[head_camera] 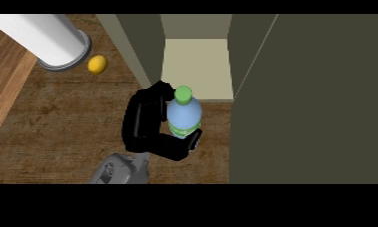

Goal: Pick up the bottled water, place it into the cabinet and close the cabinet

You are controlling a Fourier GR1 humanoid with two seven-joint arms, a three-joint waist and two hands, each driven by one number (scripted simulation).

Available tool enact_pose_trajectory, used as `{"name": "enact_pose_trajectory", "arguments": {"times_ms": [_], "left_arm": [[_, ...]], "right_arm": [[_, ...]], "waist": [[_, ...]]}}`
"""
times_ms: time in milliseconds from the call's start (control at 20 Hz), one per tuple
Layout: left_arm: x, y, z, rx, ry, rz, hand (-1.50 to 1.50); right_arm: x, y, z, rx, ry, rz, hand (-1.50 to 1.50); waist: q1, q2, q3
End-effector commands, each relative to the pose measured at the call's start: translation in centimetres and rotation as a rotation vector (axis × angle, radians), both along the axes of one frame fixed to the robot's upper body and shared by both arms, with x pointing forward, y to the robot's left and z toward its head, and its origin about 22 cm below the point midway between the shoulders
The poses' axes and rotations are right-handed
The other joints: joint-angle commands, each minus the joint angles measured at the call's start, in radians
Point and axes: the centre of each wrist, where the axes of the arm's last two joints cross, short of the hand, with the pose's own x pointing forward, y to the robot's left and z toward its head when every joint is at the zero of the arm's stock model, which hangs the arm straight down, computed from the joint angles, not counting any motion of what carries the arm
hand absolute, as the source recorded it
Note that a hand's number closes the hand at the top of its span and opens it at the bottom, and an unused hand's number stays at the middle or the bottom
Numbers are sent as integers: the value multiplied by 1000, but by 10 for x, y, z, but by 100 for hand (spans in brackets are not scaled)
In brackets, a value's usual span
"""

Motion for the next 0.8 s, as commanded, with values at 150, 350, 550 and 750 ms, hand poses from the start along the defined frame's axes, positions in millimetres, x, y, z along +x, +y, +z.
{"name": "enact_pose_trajectory", "arguments": {"times_ms": [150, 350, 550, 750], "left_arm": [[-11, -57, 51, 46, 7, 26, 150], [22, -64, 69, 57, -17, 106, 150], [31, -74, 77, 118, -28, 149, 150], [47, -73, 69, 138, -2, 203, 150]], "right_arm": [[16, 3, 17, -7, -62, 6, -150], [13, 11, 32, -5, -87, 26, -150], [11, 4, 34, -15, -83, 13, -150], [6, -8, 28, -7, -65, 5, -150]], "waist": [[-9, 6, 0], [-24, 8, -1], [-15, 6, -1], [-19, 6, -1]]}}
